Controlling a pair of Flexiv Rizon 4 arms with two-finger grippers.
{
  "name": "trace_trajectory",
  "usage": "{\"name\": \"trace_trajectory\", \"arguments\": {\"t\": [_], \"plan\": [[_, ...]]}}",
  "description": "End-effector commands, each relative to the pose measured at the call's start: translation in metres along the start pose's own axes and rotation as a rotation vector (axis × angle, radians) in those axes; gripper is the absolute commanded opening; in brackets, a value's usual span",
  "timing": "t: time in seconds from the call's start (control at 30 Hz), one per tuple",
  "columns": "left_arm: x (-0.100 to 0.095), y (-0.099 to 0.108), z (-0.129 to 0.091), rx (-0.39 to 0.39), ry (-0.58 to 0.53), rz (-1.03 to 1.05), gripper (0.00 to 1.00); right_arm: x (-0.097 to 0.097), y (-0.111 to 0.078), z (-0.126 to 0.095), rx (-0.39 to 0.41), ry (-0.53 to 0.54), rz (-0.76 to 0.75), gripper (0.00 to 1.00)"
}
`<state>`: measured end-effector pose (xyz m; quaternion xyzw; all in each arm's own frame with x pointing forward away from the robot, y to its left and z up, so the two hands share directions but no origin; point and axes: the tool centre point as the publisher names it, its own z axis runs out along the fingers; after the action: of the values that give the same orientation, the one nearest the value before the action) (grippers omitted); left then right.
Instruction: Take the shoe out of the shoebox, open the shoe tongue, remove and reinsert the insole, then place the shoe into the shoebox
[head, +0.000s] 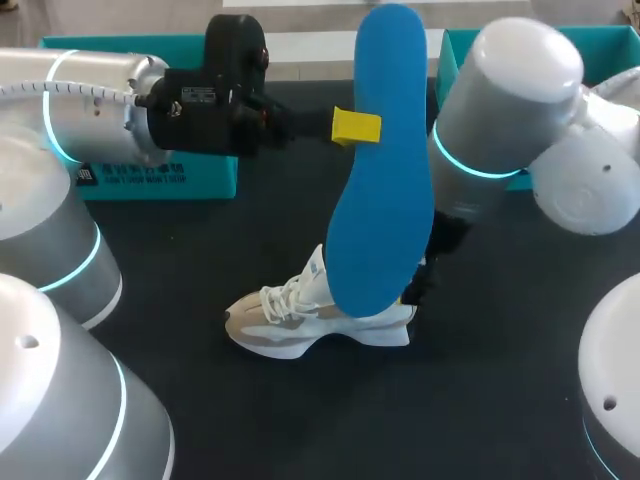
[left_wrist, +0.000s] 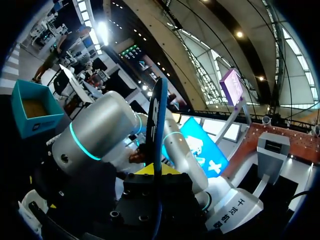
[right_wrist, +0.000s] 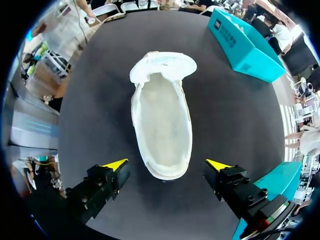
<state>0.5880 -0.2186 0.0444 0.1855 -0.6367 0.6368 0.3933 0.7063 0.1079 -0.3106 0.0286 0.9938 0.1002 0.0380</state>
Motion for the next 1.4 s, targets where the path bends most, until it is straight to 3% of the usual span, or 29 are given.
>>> {"name": "trace_trajectory", "arguments": {"t": [0.03,0.33,0.57,0.8,1.07,1.2,1.23,1.4], "plan": [[-0.001,0.001,0.001,0.000,0.000,0.000,0.00,-0.002,0.004,0.008,0.012,0.008,0.012,1.00],[-0.001,0.001,0.001,0.000,0.000,0.000,0.00,-0.002,0.004,0.008,0.012,0.008,0.012,1.00],[-0.001,0.001,0.001,0.000,0.000,0.000,0.00,-0.026,0.031,0.011,-0.011,-0.007,0.052,1.00],[-0.001,0.001,0.001,0.000,0.000,0.000,0.00,-0.048,0.046,0.042,-0.027,0.047,-0.006,1.00],[-0.001,0.001,0.001,0.000,0.000,0.000,0.00,-0.044,0.053,0.077,-0.040,0.092,-0.031,0.98],[-0.001,0.001,0.001,0.000,0.000,0.000,0.00,-0.038,0.051,0.088,-0.027,0.117,-0.029,0.89],[-0.001,0.001,0.001,0.000,0.000,0.000,0.00,-0.036,0.051,0.090,-0.015,0.130,-0.028,0.80],[-0.001,0.001,0.001,0.000,0.000,0.000,0.00,-0.033,0.048,0.096,-0.009,0.145,-0.022,0.11]]}}
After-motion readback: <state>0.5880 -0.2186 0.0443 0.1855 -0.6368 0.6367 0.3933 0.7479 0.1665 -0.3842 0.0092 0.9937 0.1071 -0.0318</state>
